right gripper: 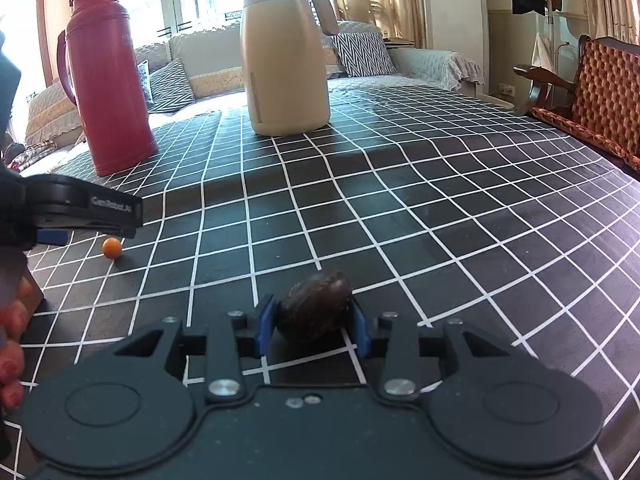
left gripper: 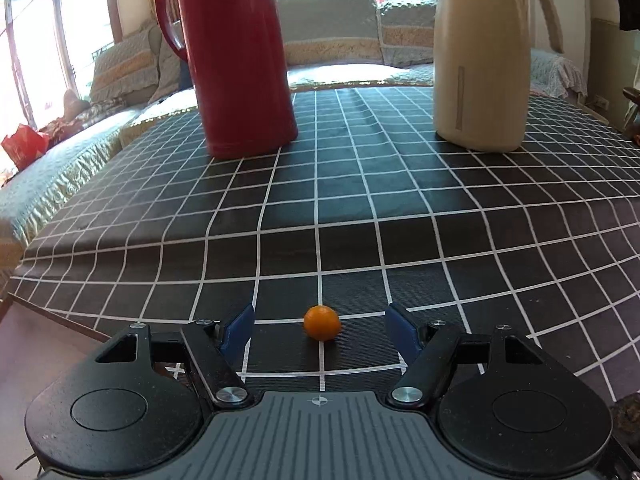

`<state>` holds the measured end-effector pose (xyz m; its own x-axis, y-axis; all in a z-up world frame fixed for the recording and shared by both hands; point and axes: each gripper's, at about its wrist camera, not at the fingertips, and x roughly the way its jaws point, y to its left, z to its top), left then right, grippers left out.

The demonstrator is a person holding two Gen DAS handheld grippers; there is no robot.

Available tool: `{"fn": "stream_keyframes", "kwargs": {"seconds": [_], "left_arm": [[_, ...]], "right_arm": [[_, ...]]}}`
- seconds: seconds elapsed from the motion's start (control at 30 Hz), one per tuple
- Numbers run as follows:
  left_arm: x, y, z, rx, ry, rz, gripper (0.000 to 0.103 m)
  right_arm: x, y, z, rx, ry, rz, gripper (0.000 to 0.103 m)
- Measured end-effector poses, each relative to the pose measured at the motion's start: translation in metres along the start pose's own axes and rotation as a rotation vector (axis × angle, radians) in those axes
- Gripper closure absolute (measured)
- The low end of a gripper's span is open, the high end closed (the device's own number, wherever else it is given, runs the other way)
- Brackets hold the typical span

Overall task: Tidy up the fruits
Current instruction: 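Close the left tool on the last kumquat while the right tool holds its nut, then carry the kumquat into the box tray and open the left tool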

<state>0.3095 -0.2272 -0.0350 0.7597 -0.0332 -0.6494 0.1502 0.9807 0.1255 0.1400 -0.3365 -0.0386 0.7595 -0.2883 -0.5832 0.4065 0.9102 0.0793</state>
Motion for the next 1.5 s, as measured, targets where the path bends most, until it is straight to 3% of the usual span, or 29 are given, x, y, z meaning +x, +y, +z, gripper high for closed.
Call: {"fn": "stream_keyframes", "kwargs": {"seconds": [0.2,0.43,0.5,1.0,1.23,1.5], "left_arm": [[0.018,0.000,-0.004,-0.047,0.008,0.006,0.035],[0.014,0.003,-0.008,-0.081,-0.023,-0.051,0.074],[0.010,0.005,-0.012,-0.085,-0.030,-0.056,0.081],[-0.053,0.045,-0.066,-0.202,-0.068,-0.156,0.081],[-0.096,0.062,-0.092,-0.203,-0.111,-0.194,0.081],[-0.150,0.106,-0.116,-0.185,-0.173,-0.184,0.081]], "right_arm": [[-0.001,0.000,0.000,0.005,0.001,0.003,0.065],[-0.001,0.000,0.000,-0.001,0.001,-0.001,0.065],[-0.001,0.001,0.000,-0.002,0.001,-0.002,0.065],[-0.001,0.003,0.000,-0.012,0.000,-0.010,0.065],[-0.002,0.000,0.000,0.013,-0.005,0.001,0.066],[-0.012,0.002,-0.006,-0.007,-0.009,0.015,0.066]]}}
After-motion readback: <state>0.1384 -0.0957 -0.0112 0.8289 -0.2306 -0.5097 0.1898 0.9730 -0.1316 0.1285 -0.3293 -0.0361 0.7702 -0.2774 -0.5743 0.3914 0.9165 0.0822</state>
